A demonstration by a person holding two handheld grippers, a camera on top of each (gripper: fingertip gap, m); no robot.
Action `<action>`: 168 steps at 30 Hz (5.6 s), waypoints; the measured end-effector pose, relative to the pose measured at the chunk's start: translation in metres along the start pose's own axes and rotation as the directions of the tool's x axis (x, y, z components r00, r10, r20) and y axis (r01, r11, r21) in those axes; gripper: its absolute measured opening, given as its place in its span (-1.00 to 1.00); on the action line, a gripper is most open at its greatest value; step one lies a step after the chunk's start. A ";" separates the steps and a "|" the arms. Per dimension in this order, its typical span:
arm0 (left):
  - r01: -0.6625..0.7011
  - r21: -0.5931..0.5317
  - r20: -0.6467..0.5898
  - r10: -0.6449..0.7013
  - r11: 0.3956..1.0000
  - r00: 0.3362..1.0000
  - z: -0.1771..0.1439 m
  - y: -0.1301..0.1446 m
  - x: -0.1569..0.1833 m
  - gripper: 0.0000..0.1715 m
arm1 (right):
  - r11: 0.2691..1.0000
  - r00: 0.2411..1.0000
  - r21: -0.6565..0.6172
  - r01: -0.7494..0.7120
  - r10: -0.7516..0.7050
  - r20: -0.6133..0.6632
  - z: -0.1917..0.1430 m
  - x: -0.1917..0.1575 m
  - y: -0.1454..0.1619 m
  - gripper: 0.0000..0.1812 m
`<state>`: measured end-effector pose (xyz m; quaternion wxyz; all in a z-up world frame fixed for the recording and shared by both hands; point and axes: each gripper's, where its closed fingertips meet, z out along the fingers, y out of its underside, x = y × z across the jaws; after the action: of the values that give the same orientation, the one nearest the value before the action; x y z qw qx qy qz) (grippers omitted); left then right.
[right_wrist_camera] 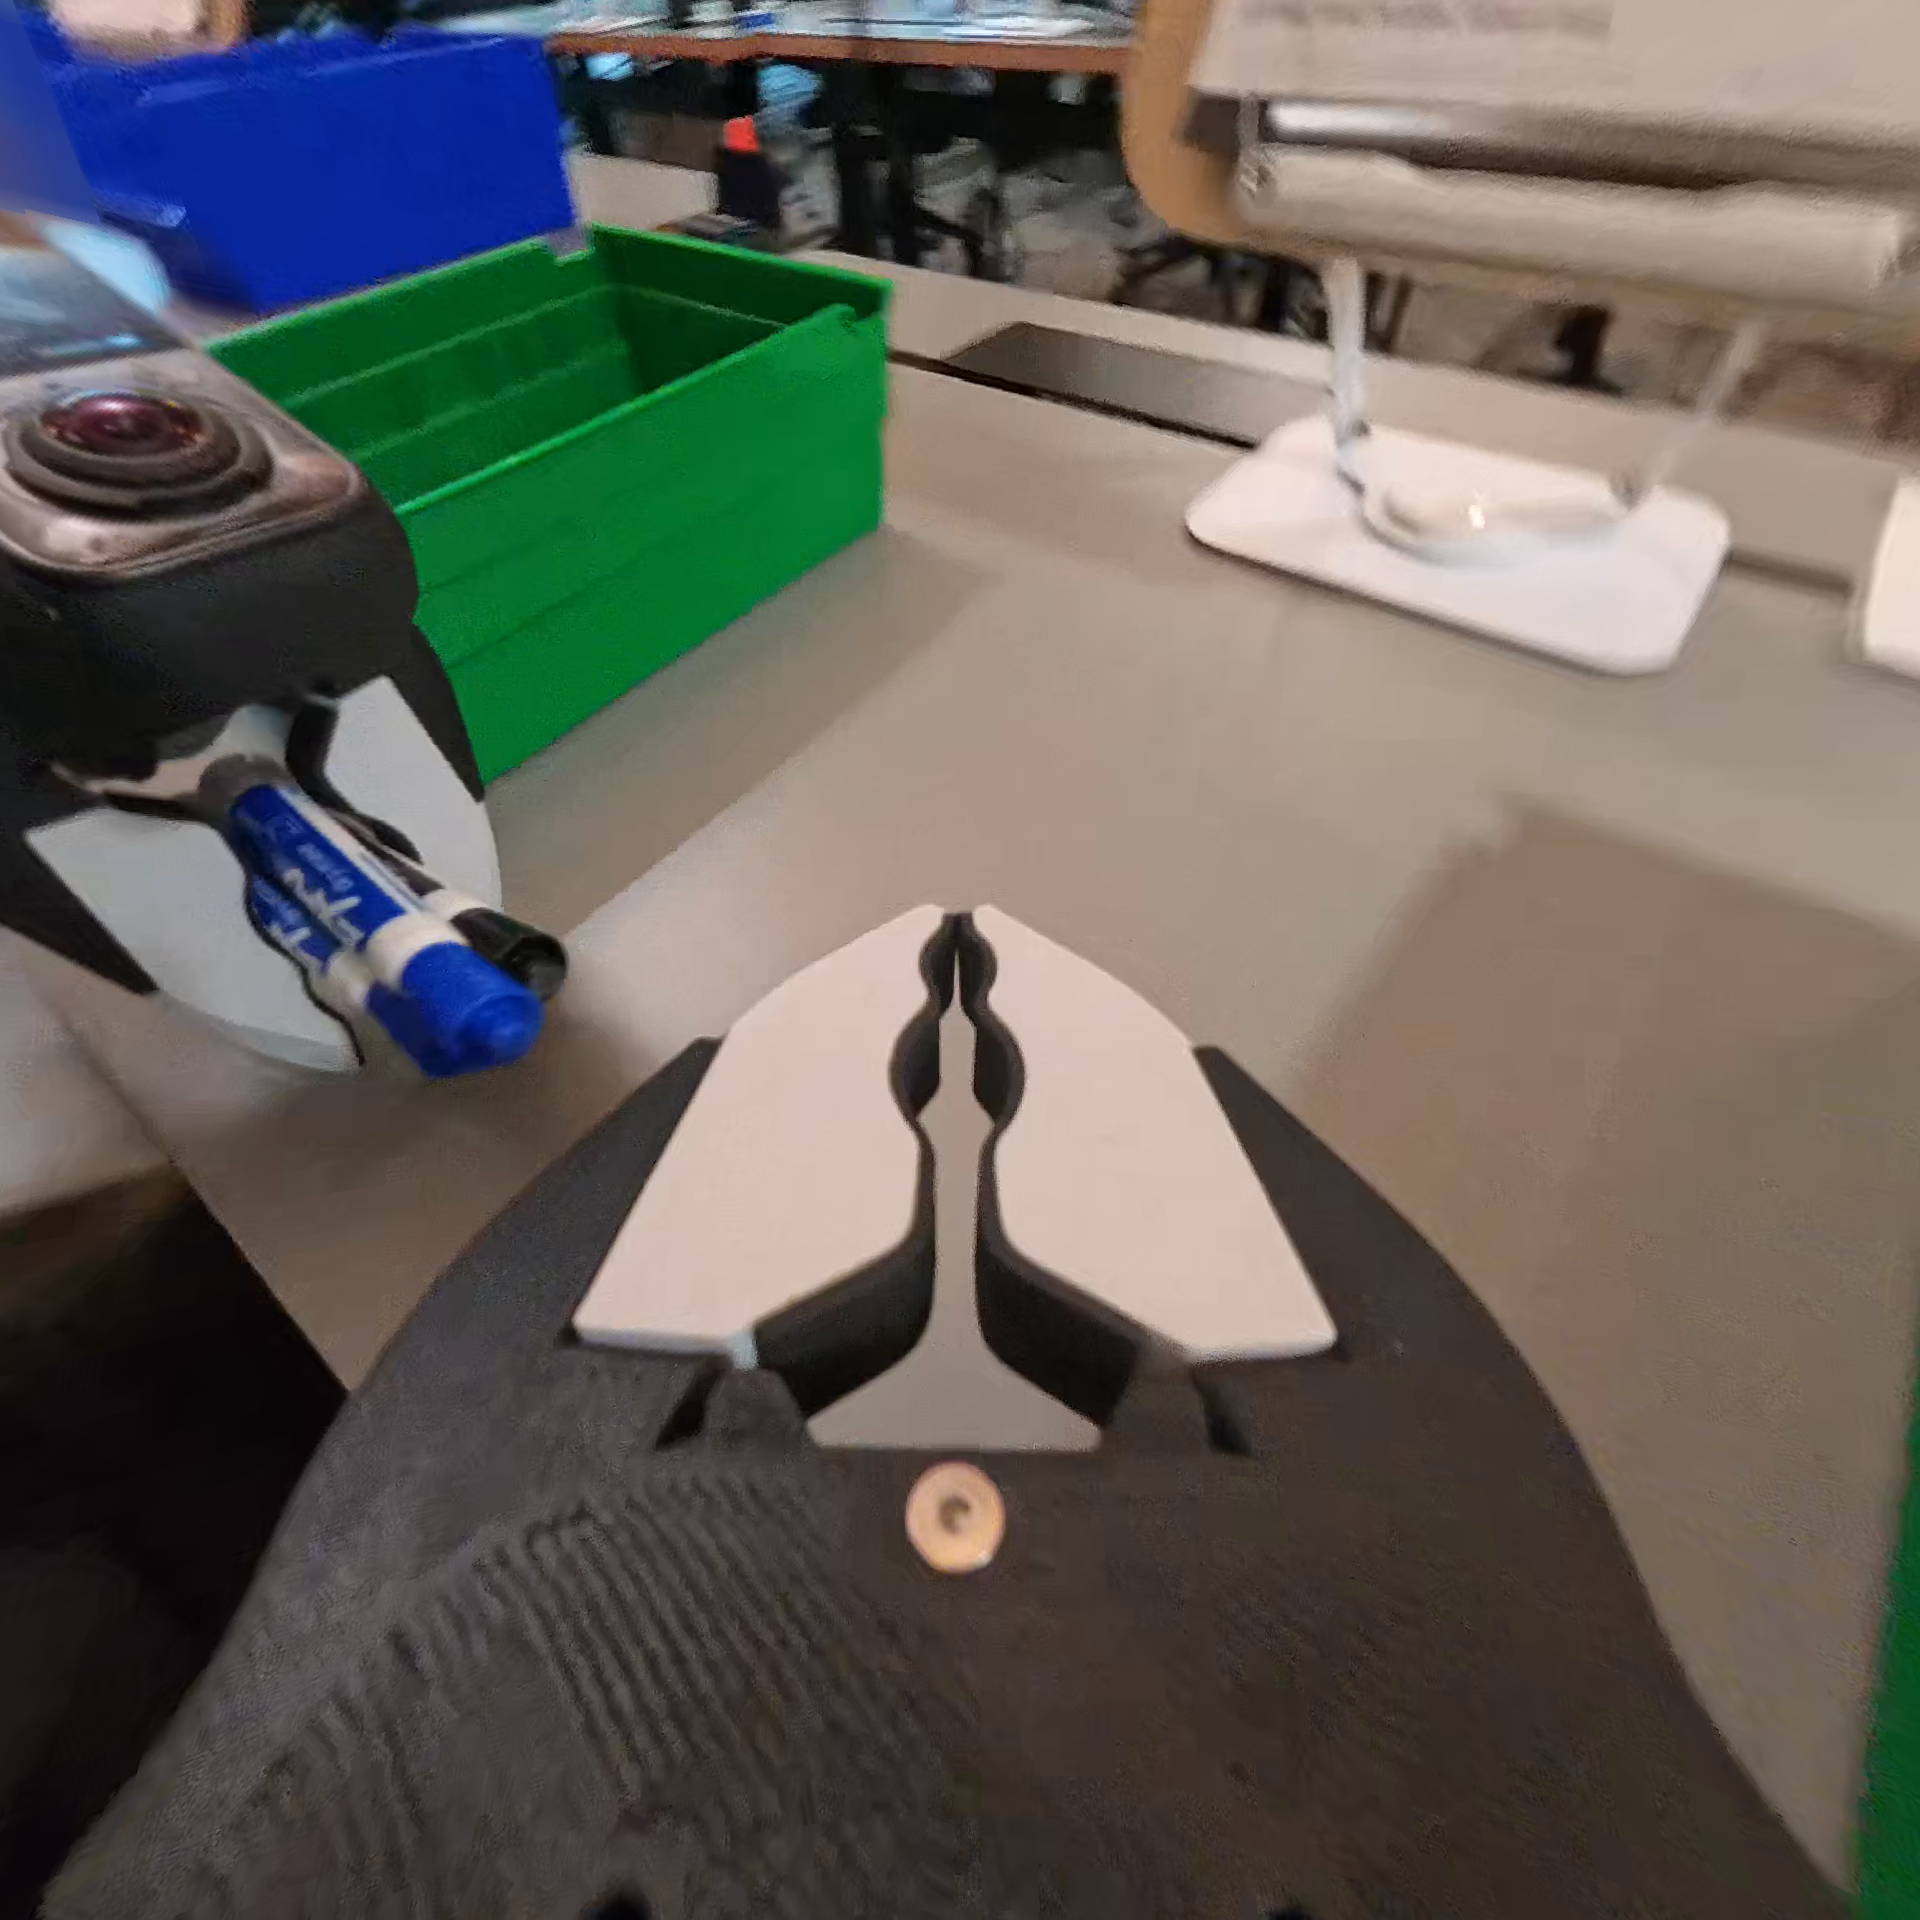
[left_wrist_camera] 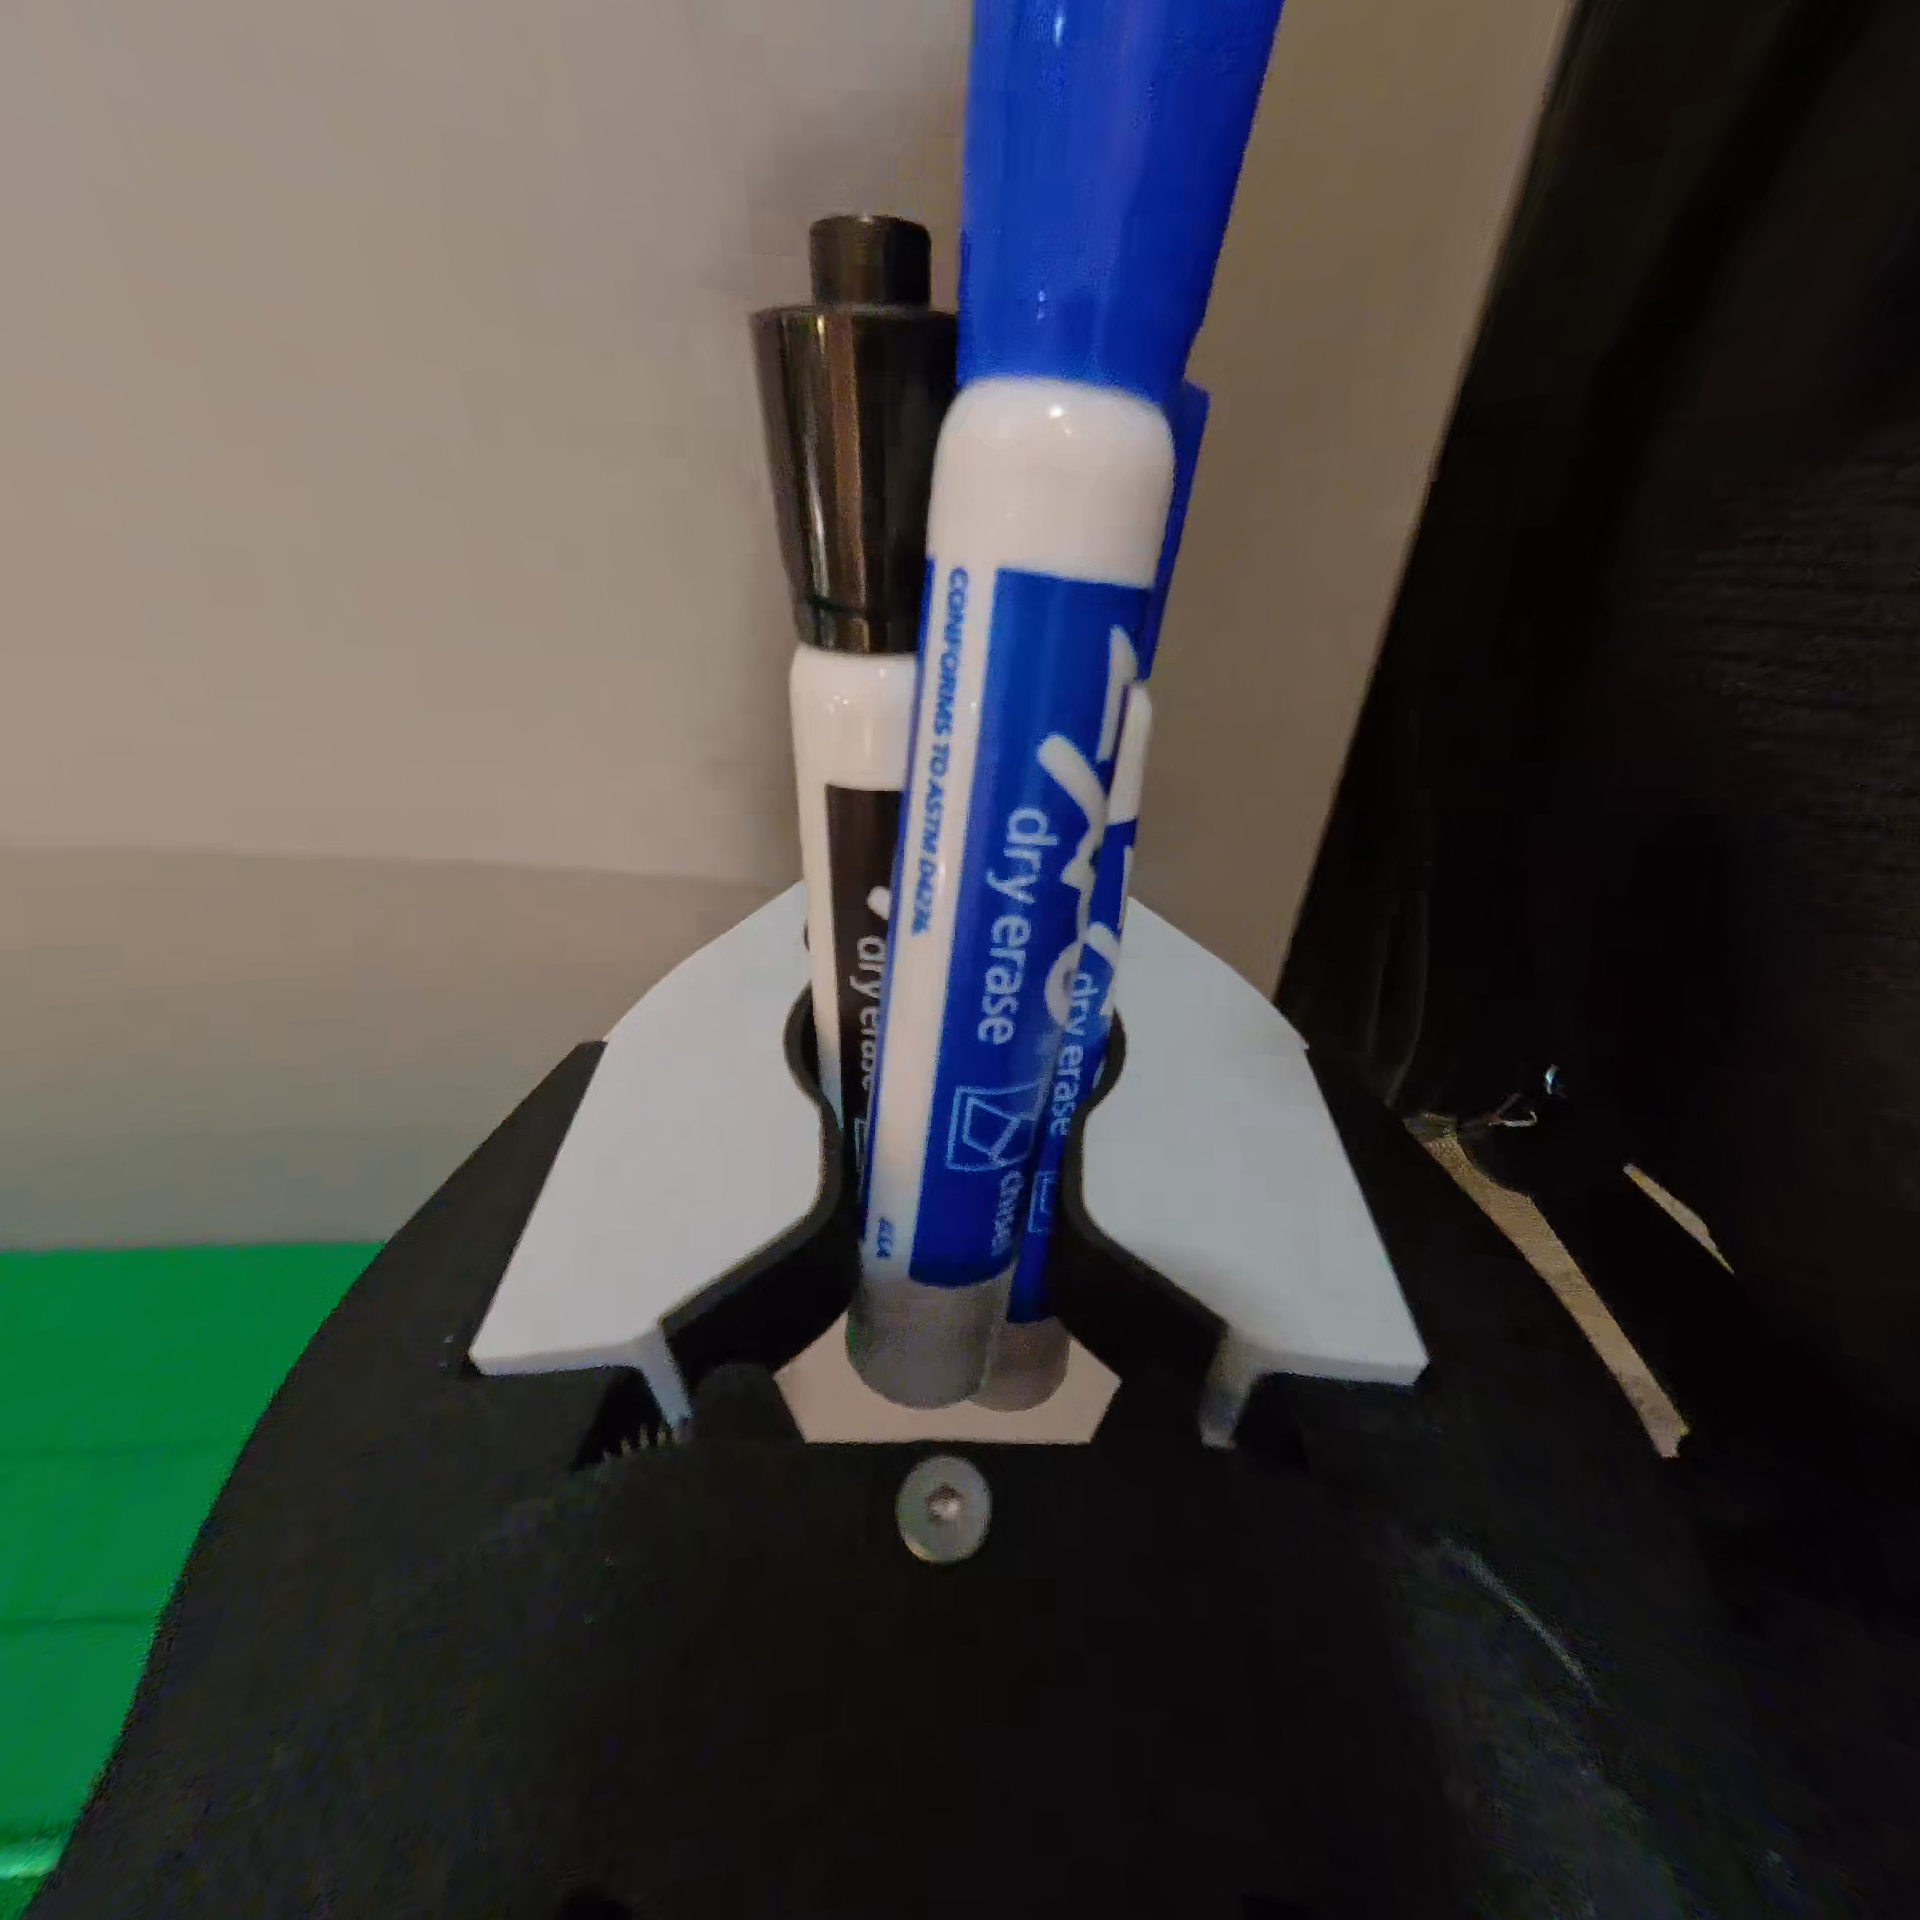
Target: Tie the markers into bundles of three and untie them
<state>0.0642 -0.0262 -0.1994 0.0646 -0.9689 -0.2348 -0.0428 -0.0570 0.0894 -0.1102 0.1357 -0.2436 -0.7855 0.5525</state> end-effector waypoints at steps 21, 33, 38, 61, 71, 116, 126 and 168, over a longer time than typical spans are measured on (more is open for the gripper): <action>0.090 0.288 -0.037 -0.083 0.953 0.996 -0.035 -0.071 -0.028 -0.49 | 0.991 0.951 0.130 -0.040 0.078 -0.298 0.013 0.041 -0.014 -1.00; 0.107 0.121 -0.034 -0.103 0.987 0.994 -0.021 -0.047 -0.024 -0.49 | 0.981 0.961 0.185 -0.053 0.101 -0.259 0.009 0.024 -0.023 -1.00; 0.098 0.068 -0.024 -0.097 0.993 0.995 -0.015 -0.037 -0.018 -0.49 | 0.976 0.958 0.117 -0.185 0.206 -0.200 0.020 0.008 -0.008 -1.00; 0.128 0.056 0.013 -0.129 0.990 0.992 -0.011 -0.022 -0.029 -0.49 | 0.999 0.989 -0.007 -0.048 0.047 -0.139 0.036 -0.038 0.010 -1.00; 0.124 0.040 0.044 -0.126 0.991 0.991 -0.012 -0.018 -0.032 -0.49 | 1.000 0.983 0.006 -0.023 0.024 -0.180 0.033 -0.028 0.006 -1.00; 0.078 0.061 0.076 -0.083 0.995 0.994 -0.016 -0.020 -0.033 -0.49 | 1.000 0.992 0.006 -0.020 0.020 -0.127 0.037 -0.041 0.009 -1.00; 0.085 0.052 0.074 -0.089 0.995 0.993 -0.015 -0.017 -0.033 -0.48 | 0.997 0.993 0.054 -0.049 0.055 -0.107 0.034 -0.041 0.002 -1.00; 0.404 0.177 0.041 -0.416 0.898 0.908 -0.045 0.077 0.020 -0.48 | 0.991 0.875 0.136 -0.014 -0.054 0.480 0.070 -0.096 -0.072 -0.48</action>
<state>0.1155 -0.0917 -0.1611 0.1244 -0.8900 -0.4387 0.0020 -0.0268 -0.0371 -0.0622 -0.0424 -0.0801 -0.7576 0.6464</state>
